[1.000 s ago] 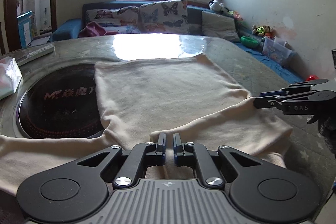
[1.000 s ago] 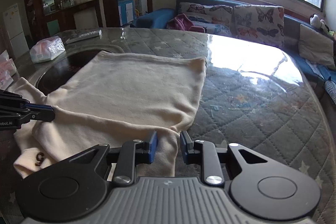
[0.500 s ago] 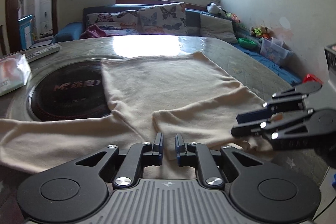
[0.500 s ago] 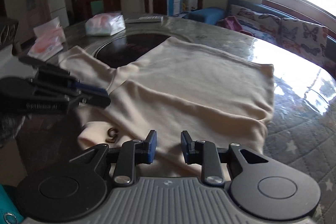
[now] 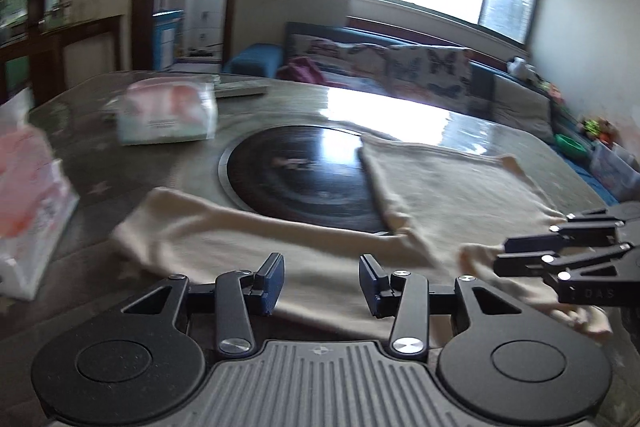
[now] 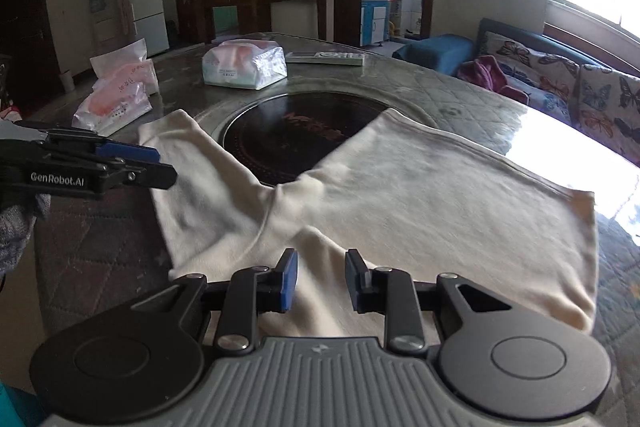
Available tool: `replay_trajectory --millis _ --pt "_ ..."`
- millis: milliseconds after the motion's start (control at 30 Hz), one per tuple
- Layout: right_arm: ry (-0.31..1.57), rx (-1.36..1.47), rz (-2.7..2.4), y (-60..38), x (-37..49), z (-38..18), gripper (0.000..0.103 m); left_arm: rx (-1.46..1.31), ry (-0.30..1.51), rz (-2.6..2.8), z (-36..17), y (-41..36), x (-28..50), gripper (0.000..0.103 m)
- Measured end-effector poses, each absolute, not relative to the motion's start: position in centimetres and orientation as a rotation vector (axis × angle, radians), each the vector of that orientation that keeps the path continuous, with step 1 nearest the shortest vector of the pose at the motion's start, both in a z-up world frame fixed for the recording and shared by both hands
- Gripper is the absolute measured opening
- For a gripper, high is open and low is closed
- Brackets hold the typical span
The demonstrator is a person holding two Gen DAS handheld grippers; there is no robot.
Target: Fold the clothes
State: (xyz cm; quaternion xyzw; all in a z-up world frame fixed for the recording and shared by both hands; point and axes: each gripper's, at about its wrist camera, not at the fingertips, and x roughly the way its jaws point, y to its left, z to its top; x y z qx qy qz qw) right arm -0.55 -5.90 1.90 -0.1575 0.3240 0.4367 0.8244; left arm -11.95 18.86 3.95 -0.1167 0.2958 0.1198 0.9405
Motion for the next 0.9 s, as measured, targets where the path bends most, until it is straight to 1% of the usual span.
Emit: replay_trajectory --millis 133,200,433,533,567,700,733,767,800,833,900 --pt "0.707 -0.345 0.929 -5.0 -0.3 1.0 0.026 -0.283 0.6 0.373 3.7 21.6 -12.8 0.045" --pt "0.7 -0.334 0.928 -5.3 -0.5 1.3 0.026 -0.295 0.588 0.433 3.7 22.9 -13.3 0.049" --pt "0.653 -0.317 0.923 -6.7 -1.5 3.3 0.032 -0.349 0.588 0.609 3.0 26.6 -13.1 0.049" --pt "0.636 -0.308 0.917 -7.4 -2.0 4.0 0.038 -0.384 0.598 0.63 2.5 27.6 -12.8 0.047" --pt "0.631 -0.305 0.915 -7.6 -2.1 4.2 0.038 -0.396 0.6 0.632 2.4 27.8 -12.7 0.047" --pt "0.618 -0.287 0.904 -8.6 -2.6 4.7 0.038 -0.412 0.6 0.644 2.0 28.4 -12.4 0.036" --pt "0.617 -0.284 0.902 -8.7 -2.7 4.8 0.038 -0.409 0.598 0.648 2.0 28.4 -12.3 0.036" --pt "0.616 -0.279 0.897 -9.0 -2.8 4.8 0.038 -0.406 0.597 0.65 2.0 28.4 -12.3 0.032" --pt "0.614 -0.274 0.889 -9.3 -2.9 4.8 0.038 -0.406 0.596 0.648 1.9 28.5 -12.2 0.017" --pt "0.613 -0.269 0.881 -9.7 -3.0 4.8 0.038 -0.412 0.595 0.642 1.9 28.6 -12.2 0.013" --pt "0.61 -0.259 0.862 -10.4 -3.1 4.8 0.038 -0.424 0.583 0.637 2.0 28.7 -12.2 0.007"
